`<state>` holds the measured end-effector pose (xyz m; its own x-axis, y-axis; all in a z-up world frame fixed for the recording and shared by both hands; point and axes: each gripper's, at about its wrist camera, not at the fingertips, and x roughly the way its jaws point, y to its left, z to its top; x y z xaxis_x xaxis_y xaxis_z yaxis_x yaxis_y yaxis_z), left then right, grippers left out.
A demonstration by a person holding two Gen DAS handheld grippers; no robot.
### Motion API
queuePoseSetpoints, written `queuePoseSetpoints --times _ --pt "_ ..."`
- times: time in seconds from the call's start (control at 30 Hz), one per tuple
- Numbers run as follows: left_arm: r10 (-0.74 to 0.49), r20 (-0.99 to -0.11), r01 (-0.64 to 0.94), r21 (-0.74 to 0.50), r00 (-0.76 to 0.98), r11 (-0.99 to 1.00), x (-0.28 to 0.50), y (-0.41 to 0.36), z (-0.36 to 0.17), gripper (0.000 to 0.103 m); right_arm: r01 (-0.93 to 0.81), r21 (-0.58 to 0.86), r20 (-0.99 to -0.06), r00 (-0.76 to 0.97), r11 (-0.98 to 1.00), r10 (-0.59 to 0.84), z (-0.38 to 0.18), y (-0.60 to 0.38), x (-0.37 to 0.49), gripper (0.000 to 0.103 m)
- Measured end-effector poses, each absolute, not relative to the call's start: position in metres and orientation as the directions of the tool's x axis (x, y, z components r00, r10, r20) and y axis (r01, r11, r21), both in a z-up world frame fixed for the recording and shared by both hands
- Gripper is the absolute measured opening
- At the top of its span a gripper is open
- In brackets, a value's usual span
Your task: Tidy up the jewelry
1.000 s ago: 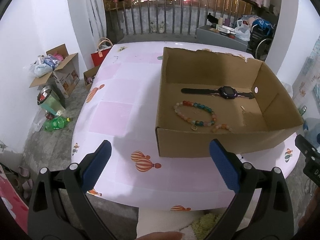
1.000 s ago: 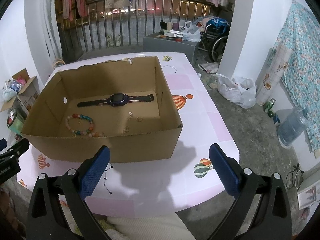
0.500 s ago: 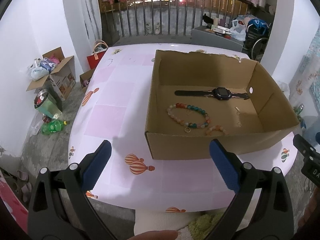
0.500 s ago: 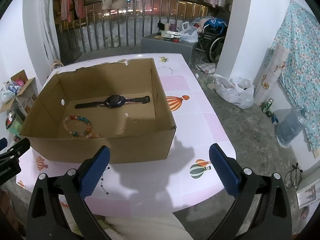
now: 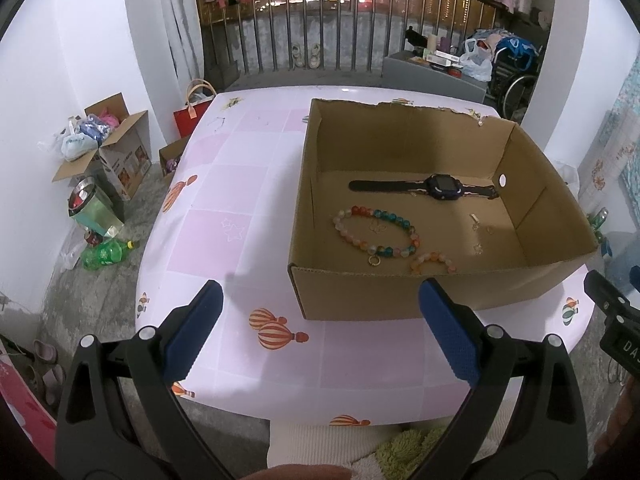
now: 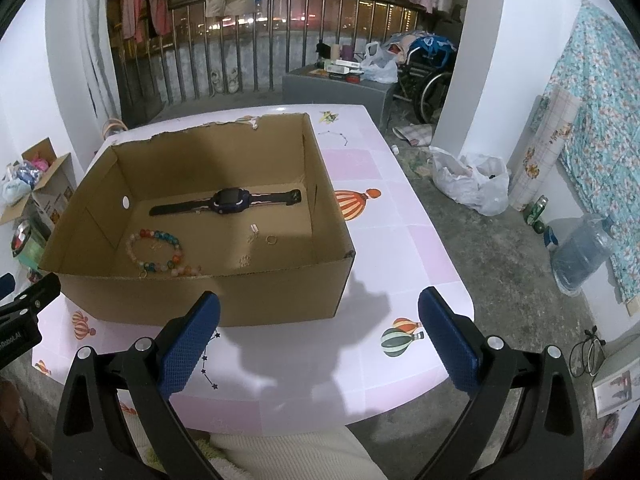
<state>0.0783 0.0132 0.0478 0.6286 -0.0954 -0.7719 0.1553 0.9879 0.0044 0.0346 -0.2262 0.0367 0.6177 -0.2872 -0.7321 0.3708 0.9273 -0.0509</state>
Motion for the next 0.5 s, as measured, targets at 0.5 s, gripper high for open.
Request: queuePoseSetpoints --times 0.5 --pt "-0.096 -0.777 0.152 0.0 0.623 0.988 0.0797 0.0151 0.0463 0.095 0.37 -0.052 -0.732 0.618 0.928 -0.287 0.0373 -0.2258 0.0354 0.097"
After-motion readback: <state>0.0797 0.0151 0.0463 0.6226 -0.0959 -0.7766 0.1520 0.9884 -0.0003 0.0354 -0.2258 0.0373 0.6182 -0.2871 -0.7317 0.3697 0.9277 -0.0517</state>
